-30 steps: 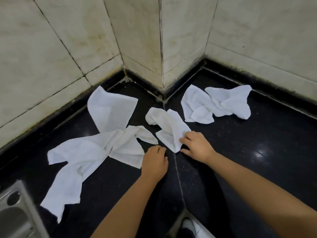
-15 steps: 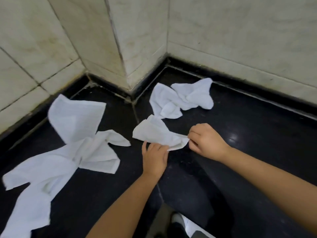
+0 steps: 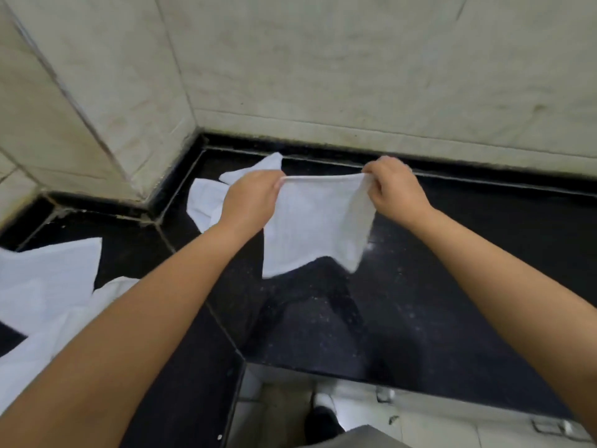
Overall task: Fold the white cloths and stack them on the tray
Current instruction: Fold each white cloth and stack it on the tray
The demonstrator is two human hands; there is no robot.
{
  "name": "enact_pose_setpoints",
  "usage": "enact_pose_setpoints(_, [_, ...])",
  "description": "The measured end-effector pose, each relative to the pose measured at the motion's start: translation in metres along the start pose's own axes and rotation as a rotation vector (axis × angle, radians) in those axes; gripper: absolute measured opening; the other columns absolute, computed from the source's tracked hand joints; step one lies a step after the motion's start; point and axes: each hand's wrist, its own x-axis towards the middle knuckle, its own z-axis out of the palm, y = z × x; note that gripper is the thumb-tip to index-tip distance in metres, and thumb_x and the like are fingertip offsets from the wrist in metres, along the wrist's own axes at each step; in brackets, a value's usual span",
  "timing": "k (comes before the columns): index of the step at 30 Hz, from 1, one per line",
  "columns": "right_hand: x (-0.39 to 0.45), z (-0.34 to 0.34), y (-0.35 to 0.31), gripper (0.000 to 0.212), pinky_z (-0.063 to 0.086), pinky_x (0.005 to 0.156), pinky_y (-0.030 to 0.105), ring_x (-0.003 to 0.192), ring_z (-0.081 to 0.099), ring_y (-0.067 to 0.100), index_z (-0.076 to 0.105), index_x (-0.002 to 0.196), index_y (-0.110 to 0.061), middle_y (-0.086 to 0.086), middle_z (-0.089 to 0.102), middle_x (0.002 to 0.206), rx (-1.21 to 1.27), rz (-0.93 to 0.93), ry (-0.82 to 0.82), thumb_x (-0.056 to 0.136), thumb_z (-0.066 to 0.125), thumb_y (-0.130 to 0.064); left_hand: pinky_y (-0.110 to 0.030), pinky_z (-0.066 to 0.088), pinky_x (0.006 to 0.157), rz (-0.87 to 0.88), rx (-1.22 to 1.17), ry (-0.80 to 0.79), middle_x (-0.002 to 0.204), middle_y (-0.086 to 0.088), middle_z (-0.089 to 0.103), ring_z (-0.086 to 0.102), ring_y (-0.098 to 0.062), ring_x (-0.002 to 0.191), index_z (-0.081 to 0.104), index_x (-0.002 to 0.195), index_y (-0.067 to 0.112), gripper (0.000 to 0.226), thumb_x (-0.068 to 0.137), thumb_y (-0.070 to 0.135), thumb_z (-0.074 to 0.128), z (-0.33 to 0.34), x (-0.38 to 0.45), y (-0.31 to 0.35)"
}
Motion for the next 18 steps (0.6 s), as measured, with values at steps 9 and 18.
enact_pose_setpoints(9, [-0.11, -0.034, 0.021, 0.019, 0.045, 0.055, 0.036, 0.057, 0.057, 0.035, 0.064, 0.076, 0.001, 0.02, 0.061, 0.071, -0.163, -0.097, 0.122, 0.07, 0.047, 0.004, -0.032, 0.043, 0.061, 0.274, 0.029, -0.114, 0.073, -0.015, 0.068, 0.064, -0.031, 0.068, 0.069, 0.086, 0.003, 0.041, 0.089, 0.026, 0.036, 0.022, -0.048, 0.012])
enact_pose_setpoints(18, [-0.245, 0.01, -0.007, 0.017, 0.038, 0.056, 0.032, 0.066, 0.056, 0.03, 0.058, 0.069, -0.008, 0.006, 0.061, 0.063, -0.073, 0.106, -0.622, 0.063, 0.044, 0.0, -0.032, 0.046, 0.077, 0.181, 0.008, -0.883, 0.086, -0.007, 0.066, 0.058, -0.023, 0.084, 0.064, 0.087, 0.002, 0.038, 0.096, 0.024, 0.035, 0.079, -0.151, 0.012])
